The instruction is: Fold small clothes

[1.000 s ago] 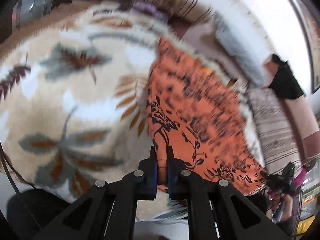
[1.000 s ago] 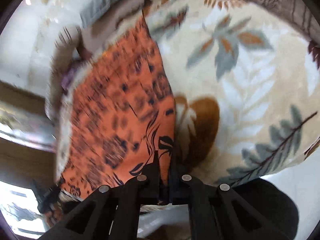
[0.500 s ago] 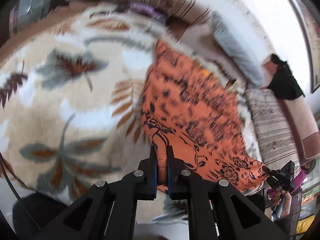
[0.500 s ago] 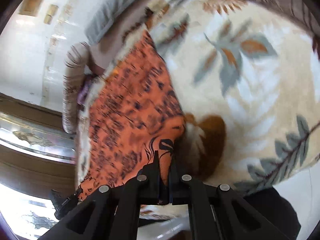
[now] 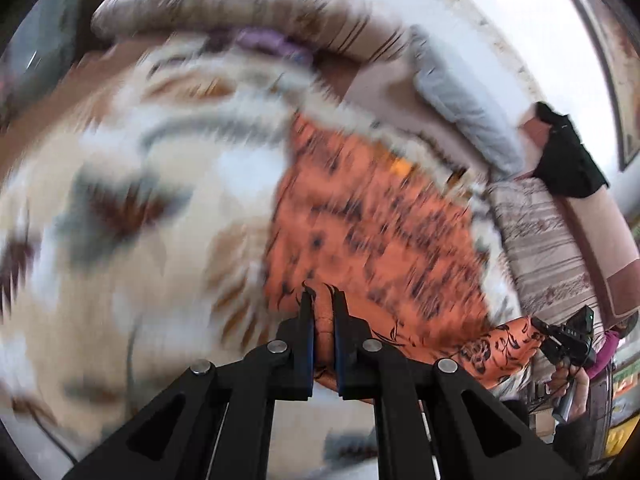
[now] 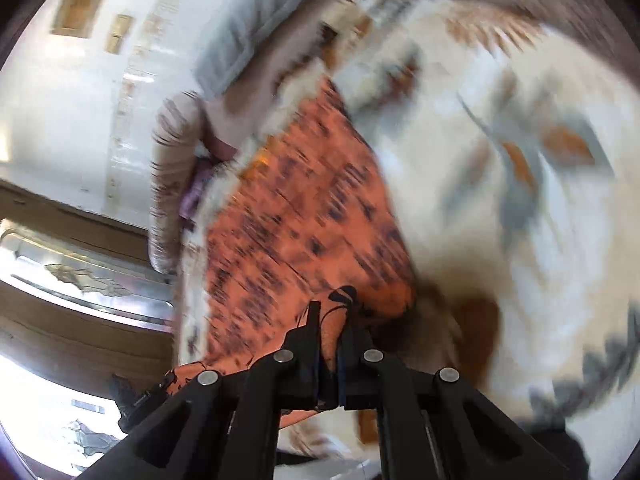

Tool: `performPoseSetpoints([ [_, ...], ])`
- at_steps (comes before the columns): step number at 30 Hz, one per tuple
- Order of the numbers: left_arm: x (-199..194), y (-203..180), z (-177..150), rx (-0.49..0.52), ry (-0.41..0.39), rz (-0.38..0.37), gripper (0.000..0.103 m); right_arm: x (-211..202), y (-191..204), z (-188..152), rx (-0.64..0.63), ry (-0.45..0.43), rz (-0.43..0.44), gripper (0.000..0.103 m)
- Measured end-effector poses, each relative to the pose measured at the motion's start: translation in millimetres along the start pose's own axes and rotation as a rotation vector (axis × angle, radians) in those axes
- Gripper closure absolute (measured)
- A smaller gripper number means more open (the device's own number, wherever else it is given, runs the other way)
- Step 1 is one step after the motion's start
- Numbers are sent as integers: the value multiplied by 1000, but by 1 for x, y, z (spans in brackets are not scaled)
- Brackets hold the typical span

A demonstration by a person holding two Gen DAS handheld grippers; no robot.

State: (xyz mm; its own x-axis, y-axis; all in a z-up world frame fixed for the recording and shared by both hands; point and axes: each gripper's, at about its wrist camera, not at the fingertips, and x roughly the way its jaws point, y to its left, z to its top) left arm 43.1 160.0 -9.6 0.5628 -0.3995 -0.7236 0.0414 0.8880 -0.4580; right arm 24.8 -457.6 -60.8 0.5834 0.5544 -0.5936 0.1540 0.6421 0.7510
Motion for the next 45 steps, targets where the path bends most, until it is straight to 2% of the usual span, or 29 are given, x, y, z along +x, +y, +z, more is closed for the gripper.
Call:
performPoseSetpoints([
  [3, 14, -16, 63, 30, -67, -34, 95, 11, 27, 68, -40, -86, 35, 97],
  [5, 40, -19, 102, 10, -109, -23, 94, 30, 33, 110, -21, -138, 43, 97],
  [7, 76, -17, 130, 1, -129, 43, 85, 62, 30, 144, 22, -152, 50, 94],
  [8, 105, -10, 141, -19, -122, 112, 76, 86, 27, 159, 4, -134, 34, 94],
  [9, 128, -1, 147, -51, -115, 173, 49, 108, 21, 169, -6, -107, 6, 79],
  [10, 161, 14, 154, -88, -96, 234, 27, 133, 8, 173, 31, -96, -84, 66],
  [11, 181, 27, 158, -120, -63, 264, 27, 146, -3, 169, 71, -98, -150, 29],
  [12, 198, 43, 159, -171, -21, 297, 27, 152, -10, 164, 92, -108, -171, 24],
  [14, 203, 67, 155, -257, -3, 278, 27, 151, -20, 143, 100, -139, -152, 24],
  [15, 194, 72, 151, -260, -34, 270, 27, 144, -21, 133, 78, -155, -157, 24],
  [17, 171, 68, 143, -196, -78, 294, 27, 125, -21, 107, 24, -193, -176, 24],
  [19, 145, 59, 128, -150, -121, 284, 27, 113, -22, 84, 12, -169, -156, 24],
  [21, 126, 47, 108, -125, -130, 226, 27, 103, -25, 57, 40, -163, -125, 24],
  [23, 117, 35, 82, -109, -109, 175, 26, 104, -33, 35, 111, -117, -118, 24],
  [25, 121, 23, 56, -108, -75, 132, 26, 114, -38, 23, 171, -91, -70, 24],
  [28, 141, 11, 39, -110, -13, 112, 26, 128, -33, 24, 189, -82, -42, 24],
  [30, 154, 6, 37, -121, -1, 121, 26, 144, -28, 31, 204, -71, -11, 24],
  [34, 177, 13, 39, -176, -22, 201, 26, 160, -29, 37, 292, -120, -45, 24],
  [37, 181, 15, 42, -207, -61, 210, 26, 163, -27, 43, 324, -172, -54, 24],
  [40, 187, 16, 50, -220, -63, 211, 27, 168, -25, 50, 325, -213, -79, 26],
  [41, 189, 16, 53, -222, -62, 208, 32, 169, -24, 53, 315, -220, -93, 37],
  [42, 190, 16, 55, -216, -57, 214, 53, 171, -23, 55, 309, -219, -108, 57],
  [43, 193, 17, 57, -207, -37, 239, 69, 176, -24, 57, 309, -208, -118, 68],
  [45, 193, 21, 60, -231, -27, 210, 80, 181, -30, 60, 311, -188, -128, 83],
])
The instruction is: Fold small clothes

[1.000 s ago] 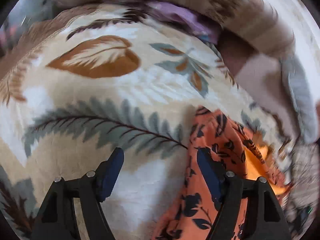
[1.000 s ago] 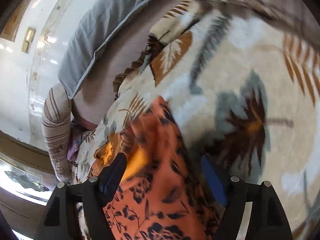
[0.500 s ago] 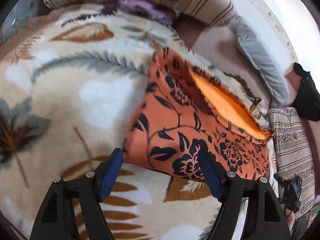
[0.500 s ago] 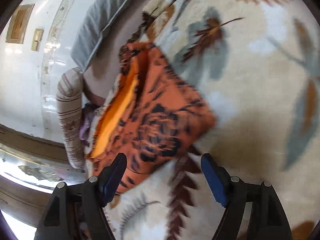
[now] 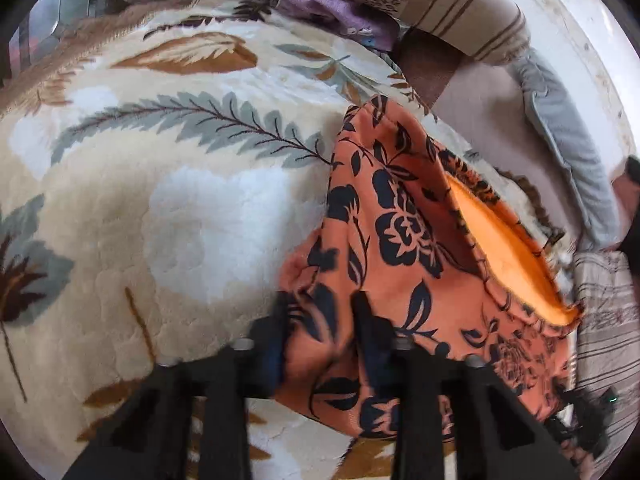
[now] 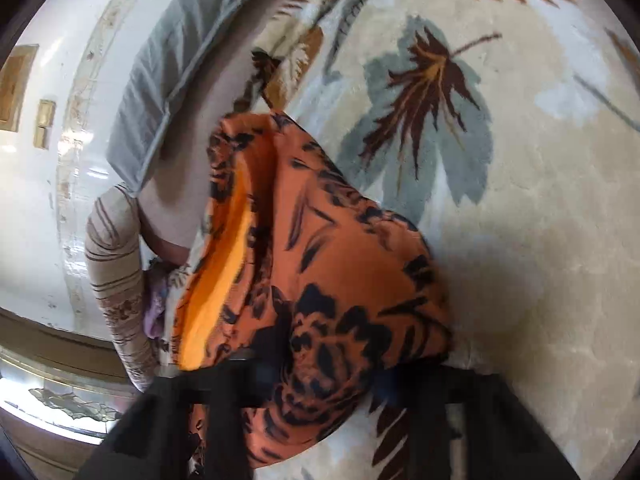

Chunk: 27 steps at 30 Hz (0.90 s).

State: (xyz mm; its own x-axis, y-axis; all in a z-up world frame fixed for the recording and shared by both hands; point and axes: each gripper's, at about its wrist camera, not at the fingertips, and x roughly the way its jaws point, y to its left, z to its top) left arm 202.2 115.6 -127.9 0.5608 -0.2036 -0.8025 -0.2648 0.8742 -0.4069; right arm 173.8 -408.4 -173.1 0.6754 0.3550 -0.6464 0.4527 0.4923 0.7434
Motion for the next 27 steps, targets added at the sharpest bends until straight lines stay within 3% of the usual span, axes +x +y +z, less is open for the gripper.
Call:
performPoseSetpoints([
  [7, -19, -14, 16, 41, 16, -17, 87, -17, 35, 8, -112, -10, 34, 92],
  [12, -59, -35, 24, 66, -9, -52, 88, -50, 71, 8, -181, -41, 81, 93],
  [15, -90, -37, 12, 88, -10, -77, 88, -80, 71, -2, -182, -49, 100, 93],
  [19, -121, -21, -42, 139, 34, -58, 87, -124, 34, -42, -179, 5, 92, 93],
  [23, -104, 19, -104, 143, 141, -14, 85, -143, -44, -91, -109, 92, 10, 87],
  [24, -92, 32, -114, 128, 169, 16, 78, -142, -61, -97, -93, 107, -29, 79],
  [25, -87, 44, -118, 96, 154, -14, 73, -140, -82, -101, -52, 127, -76, 73],
  [26, -88, 49, -115, 77, 143, -45, 73, -143, -91, -102, -24, 120, -25, 71],
  [27, -89, 50, -110, 63, 151, -54, 72, -149, -93, -101, -14, 109, -6, 57],
])
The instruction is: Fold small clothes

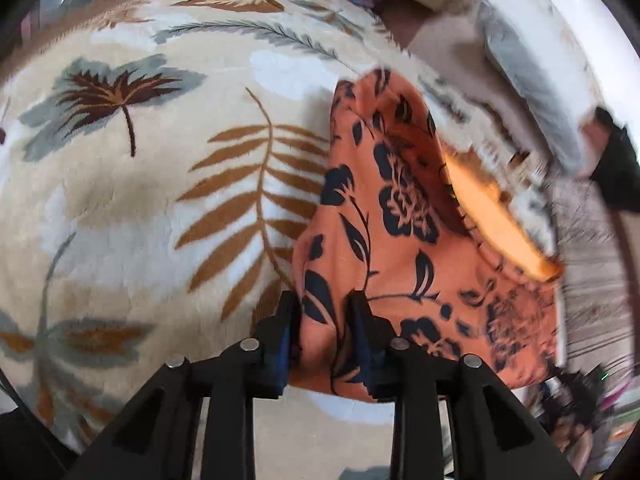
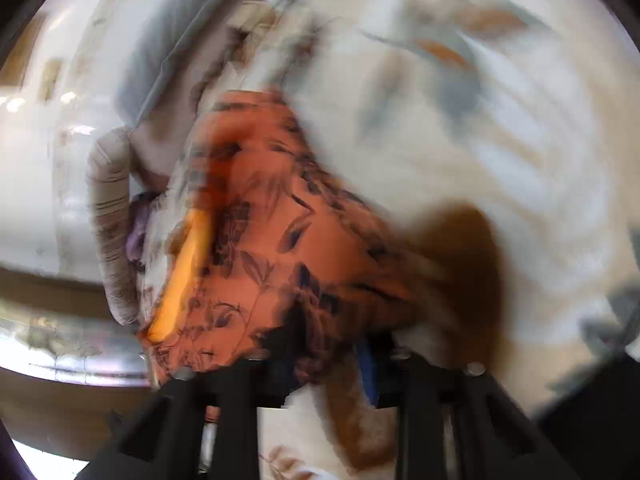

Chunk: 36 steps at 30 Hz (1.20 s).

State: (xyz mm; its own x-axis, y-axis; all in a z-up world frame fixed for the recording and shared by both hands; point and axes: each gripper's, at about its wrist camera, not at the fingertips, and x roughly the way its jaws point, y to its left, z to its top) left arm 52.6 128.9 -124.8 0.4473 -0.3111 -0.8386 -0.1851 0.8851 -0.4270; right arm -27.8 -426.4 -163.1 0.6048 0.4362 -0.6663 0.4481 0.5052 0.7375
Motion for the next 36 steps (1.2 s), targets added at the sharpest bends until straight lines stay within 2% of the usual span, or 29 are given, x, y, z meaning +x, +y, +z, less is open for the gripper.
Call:
performPoseSetpoints([
  [2, -12, -6, 12, 10, -28, 36, 61, -19, 17, 1, -72, -60, -38, 30],
  [3, -18, -10, 16, 32, -54, 43, 49, -26, 23, 2, -101, -85, -50, 30],
  [4, -24, -12, 21, 55, -79, 45, 42, -33, 32, 3, -141, -110, -61, 30],
  [7, -37, -11, 32, 71, -122, 50, 41, -50, 45, 6, -199, -167, -102, 30],
  [10, -28, -13, 43, 110, -108, 58, 41, -52, 64, 9, -292, -175, -115, 30],
  [13, -12, -29, 56, 253, -89, 135, 41, -45, 90, 17, -440, -152, -167, 30],
  [15, -5, -42, 63, 323, -85, 164, 41, -28, 109, 24, -560, -105, -204, 30],
  [18, 9, -52, 77, 388, -53, 185, 41, 10, 126, 40, -708, 9, -340, 30],
  [22, 33, -65, 91, 462, -14, 236, 41, 51, 142, 51, -897, 70, -501, 30],
  [27, 57, -75, 116, 517, 8, 276, 41, 109, 166, 53, -1179, 164, -619, 30],
  [28, 62, -74, 130, 488, -3, 278, 41, 116, 169, 61, -1184, 142, -618, 31],
  [30, 69, -63, 154, 359, -21, 268, 41, 118, 174, 97, -1028, 71, -550, 31],
  [31, 70, -54, 166, 271, -38, 267, 41, 113, 165, 131, -804, 13, -482, 31],
  [32, 70, -40, 176, 162, -55, 278, 41, 107, 152, 153, -635, -27, -448, 31],
  [33, 70, -31, 180, 95, -58, 280, 41, 102, 143, 162, -552, -48, -438, 31],
  [34, 67, -20, 181, 38, -54, 263, 41, 96, 135, 166, -503, -67, -424, 31],
  [36, 59, -15, 175, 52, -61, 239, 41, 85, 135, 154, -568, -79, -408, 31],
])
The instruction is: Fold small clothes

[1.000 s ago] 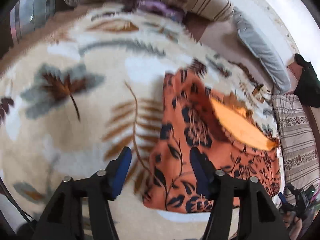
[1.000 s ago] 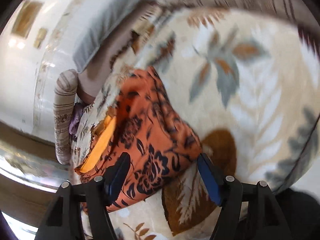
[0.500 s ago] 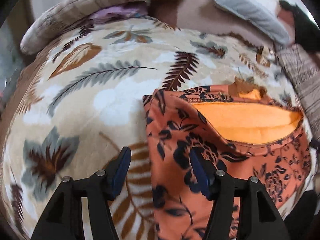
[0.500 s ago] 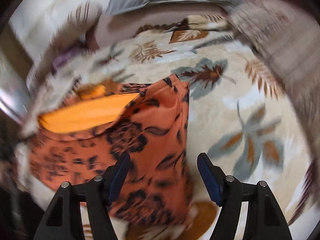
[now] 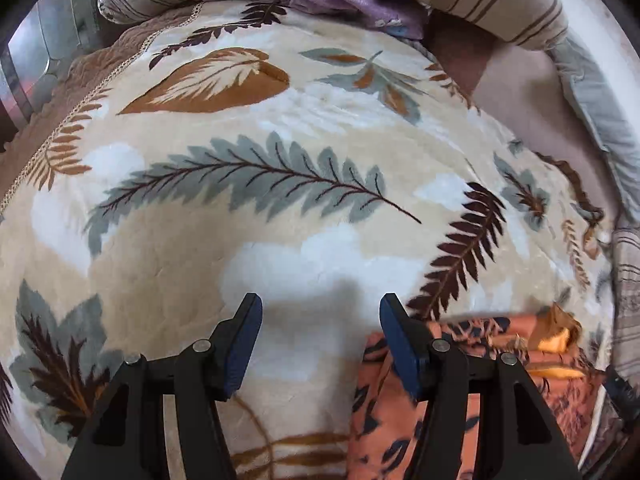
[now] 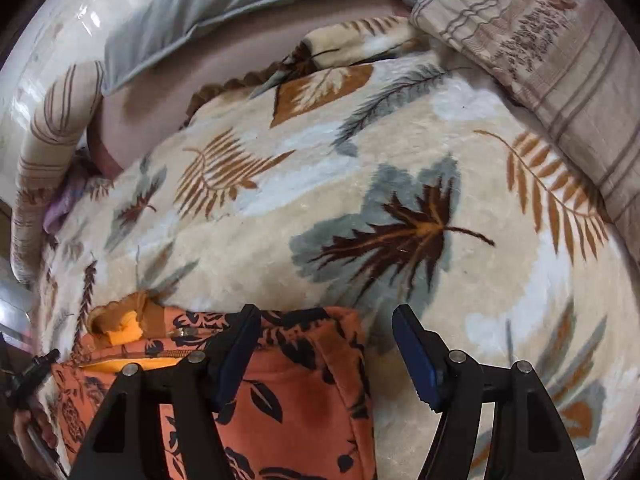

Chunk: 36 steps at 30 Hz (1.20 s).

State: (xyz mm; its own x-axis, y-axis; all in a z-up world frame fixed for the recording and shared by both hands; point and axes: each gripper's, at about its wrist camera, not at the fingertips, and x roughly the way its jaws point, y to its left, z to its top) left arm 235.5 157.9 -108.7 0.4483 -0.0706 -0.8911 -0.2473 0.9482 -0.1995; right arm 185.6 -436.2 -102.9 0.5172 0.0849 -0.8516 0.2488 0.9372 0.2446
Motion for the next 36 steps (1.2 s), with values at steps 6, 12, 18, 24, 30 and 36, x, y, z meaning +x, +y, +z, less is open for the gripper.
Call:
performPoseSetpoints([
  [6, -53, 8, -51, 69, -78, -28, 41, -45, -5, -44, -35, -42, 45, 31],
  [12, -89, -18, -124, 162, -83, -111, 37, -80, -8, -99, 18, -26, 189, 31],
  [18, -82, -54, -175, 251, -44, -159, 30, -64, 11, -150, 0, 158, 400, 31],
  [24, -71, -73, -182, 312, 7, -67, 30, -85, -45, -174, 295, 49, 333, 31],
  [30, -92, -87, -181, 286, -39, -145, 29, -101, -37, -210, 353, 89, 424, 30],
  [36, -78, -96, -191, 257, 5, -156, 29, -58, -48, -223, 598, 94, 466, 30],
])
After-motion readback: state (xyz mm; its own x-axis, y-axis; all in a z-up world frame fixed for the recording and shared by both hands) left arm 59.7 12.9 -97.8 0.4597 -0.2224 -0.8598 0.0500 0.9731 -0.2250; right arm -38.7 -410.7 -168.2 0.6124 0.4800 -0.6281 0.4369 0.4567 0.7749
